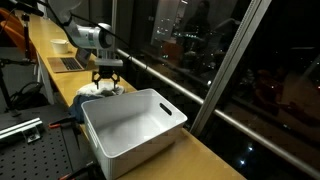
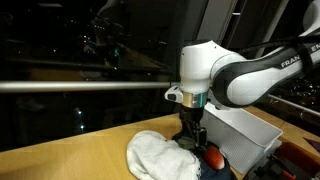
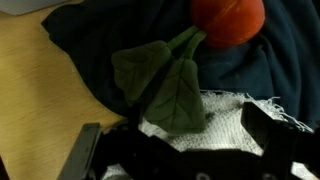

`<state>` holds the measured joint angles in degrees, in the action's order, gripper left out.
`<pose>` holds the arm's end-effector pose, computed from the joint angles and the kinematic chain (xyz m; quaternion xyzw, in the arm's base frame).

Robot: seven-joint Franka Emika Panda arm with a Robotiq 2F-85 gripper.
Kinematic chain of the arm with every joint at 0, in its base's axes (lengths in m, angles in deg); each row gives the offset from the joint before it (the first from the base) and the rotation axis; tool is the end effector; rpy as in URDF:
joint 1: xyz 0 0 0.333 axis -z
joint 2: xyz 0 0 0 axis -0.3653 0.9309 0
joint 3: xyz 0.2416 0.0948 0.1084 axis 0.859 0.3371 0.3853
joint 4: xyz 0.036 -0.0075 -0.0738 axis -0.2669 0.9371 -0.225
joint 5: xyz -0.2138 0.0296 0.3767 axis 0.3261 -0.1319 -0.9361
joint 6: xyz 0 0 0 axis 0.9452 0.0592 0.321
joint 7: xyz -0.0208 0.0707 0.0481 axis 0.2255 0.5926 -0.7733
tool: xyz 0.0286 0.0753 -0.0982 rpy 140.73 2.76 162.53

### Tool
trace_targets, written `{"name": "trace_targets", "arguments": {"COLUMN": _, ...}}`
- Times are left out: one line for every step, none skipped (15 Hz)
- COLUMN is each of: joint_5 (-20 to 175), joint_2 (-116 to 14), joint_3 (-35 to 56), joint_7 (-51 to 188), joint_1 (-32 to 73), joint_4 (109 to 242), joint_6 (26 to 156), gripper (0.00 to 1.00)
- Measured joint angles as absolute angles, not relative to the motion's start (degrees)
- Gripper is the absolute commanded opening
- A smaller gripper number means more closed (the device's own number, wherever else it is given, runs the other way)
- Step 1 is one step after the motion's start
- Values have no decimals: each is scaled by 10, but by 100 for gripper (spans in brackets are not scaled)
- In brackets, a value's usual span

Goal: Remove the items from the storage box and put them on the table then place them back.

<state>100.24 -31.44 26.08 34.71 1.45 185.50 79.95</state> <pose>0.5504 0.3171 0.1112 0.7740 0.6139 -0.1094 0.1101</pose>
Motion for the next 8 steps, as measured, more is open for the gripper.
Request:
{"name": "trace_targets", "arguments": {"joint_5": 1002, "joint_2": -309, "joint_3": 261, "joint_7": 347, "joint_1": 20, "joint_4": 1852, "joint_6": 802, "gripper": 100}}
{"name": "trace_targets", "arguments": {"joint_5": 1002, "joint_2": -302, "joint_3": 260, "joint_7": 347, "joint_1": 26, "joint_4": 1849, "joint_6": 806, "gripper": 100}}
{"name": "trace_targets", "arguments": {"joint_5": 1002, "joint_2": -296, "joint_3": 260, "joint_7": 347, "joint_1": 31, "joint_4": 1846, "joint_6": 809, "gripper": 100}}
{"name": "trace_targets", "arguments": {"joint_5": 1002, "joint_2": -288, "joint_3": 260, "joint_7": 347, "joint_1": 36, "joint_4": 1842, "joint_6": 811, "gripper": 98}}
{"name": "trace_targets", "arguments": {"joint_5": 1002, "joint_2": -280, "joint_3": 260, "joint_7": 347, "joint_1": 40, "joint_4": 1837, "joint_6": 813, "gripper": 84}}
{"name": "trace_targets", "arguments": {"joint_5": 1002, "joint_2": -272, "joint_3": 260, "joint_7": 347, "joint_1": 43, "joint_4": 1832, "joint_6": 815, "gripper": 78}}
{"name": "trace_targets", "arguments": {"joint_5": 1002, "joint_2": -264, "joint_3": 260, "joint_7": 347, "joint_1": 44, "joint_4": 1827, "joint_6": 816, "gripper": 69}}
{"name": "trace_targets", "arguments": {"joint_5": 1002, "joint_2": -256, "joint_3": 260, "joint_7": 347, "joint_1": 46, "joint_4": 1822, "joint_6": 818, "gripper": 60}}
